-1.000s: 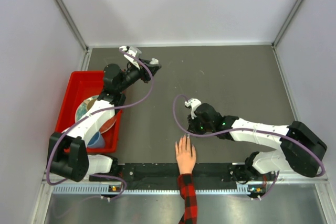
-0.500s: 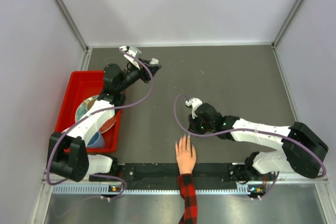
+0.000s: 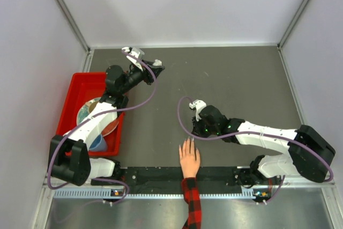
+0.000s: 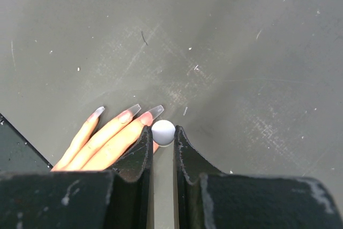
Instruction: Paint the nails
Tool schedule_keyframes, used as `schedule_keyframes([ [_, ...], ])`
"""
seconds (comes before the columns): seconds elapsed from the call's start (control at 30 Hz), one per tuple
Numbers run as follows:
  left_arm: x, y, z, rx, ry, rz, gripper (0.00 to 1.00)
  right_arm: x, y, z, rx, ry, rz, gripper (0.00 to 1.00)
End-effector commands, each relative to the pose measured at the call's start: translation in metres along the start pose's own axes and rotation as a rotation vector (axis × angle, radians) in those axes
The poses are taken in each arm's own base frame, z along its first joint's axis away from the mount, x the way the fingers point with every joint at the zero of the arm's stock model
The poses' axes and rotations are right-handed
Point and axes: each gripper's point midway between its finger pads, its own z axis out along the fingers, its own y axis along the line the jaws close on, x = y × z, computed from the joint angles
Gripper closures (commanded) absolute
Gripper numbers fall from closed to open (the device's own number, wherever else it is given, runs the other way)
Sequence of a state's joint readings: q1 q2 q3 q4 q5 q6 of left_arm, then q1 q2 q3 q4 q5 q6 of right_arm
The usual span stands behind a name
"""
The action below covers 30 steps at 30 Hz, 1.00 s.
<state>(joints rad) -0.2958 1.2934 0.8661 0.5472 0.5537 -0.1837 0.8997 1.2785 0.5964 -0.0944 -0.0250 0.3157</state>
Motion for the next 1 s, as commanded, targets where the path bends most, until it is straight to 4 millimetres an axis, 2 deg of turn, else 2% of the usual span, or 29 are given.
schedule_keyframes([
  [0.0, -0.043, -0.007, 0.001, 0.027, -0.108, 0.07, 1.0, -0.026, 0.01, -0.002, -0.049, -0.081, -0.01, 1.0],
  [0.2, -0.042, -0.007, 0.002, 0.029, -0.109, 0.065, 1.0, -0.027, 0.02, -0.007, -0.108, -0.097, -0.027, 1.0],
  [0.3, -0.04, -0.007, 0.003, 0.033, -0.105, 0.06, 1.0, -0.018, 0.018, -0.009, -0.103, -0.063, -0.02, 1.0],
  [0.37, -0.041, -0.008, 0.003, 0.036, -0.111, 0.058, 1.0, -0.019, 0.017, -0.011, -0.099, -0.082, -0.019, 1.0],
  [0.97, -0.042, -0.007, 0.002, 0.032, -0.11, 0.069, 1.0, -0.018, 0.007, 0.002, -0.05, -0.046, 0.01, 1.0],
])
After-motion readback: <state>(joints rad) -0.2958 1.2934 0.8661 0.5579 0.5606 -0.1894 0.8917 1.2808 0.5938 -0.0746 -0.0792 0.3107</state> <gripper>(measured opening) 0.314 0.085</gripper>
